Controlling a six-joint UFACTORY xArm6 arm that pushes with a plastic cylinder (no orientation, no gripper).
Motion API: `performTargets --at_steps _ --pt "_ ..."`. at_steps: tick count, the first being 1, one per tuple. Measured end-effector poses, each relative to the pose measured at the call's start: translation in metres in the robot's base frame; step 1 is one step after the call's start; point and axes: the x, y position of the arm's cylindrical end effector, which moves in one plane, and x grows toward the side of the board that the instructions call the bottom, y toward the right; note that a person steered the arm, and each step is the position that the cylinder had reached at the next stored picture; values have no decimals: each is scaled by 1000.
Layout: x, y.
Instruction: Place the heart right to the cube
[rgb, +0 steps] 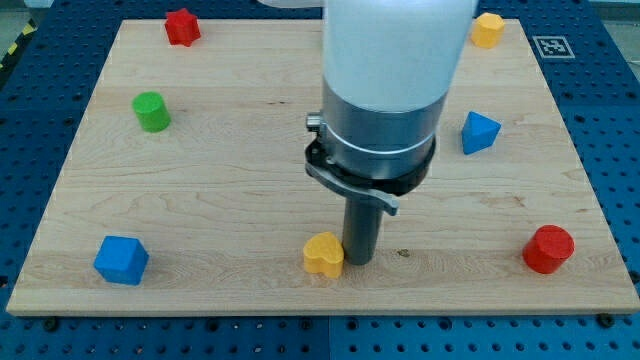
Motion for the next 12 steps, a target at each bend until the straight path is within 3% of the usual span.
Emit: performTargets --at_steps 3,6,8,9,10,12 --pt "16 -48" --pt "16 -133" --pt "-5 -141" --pt "-59 -86" --pt "-76 -7" --pt "-67 190"
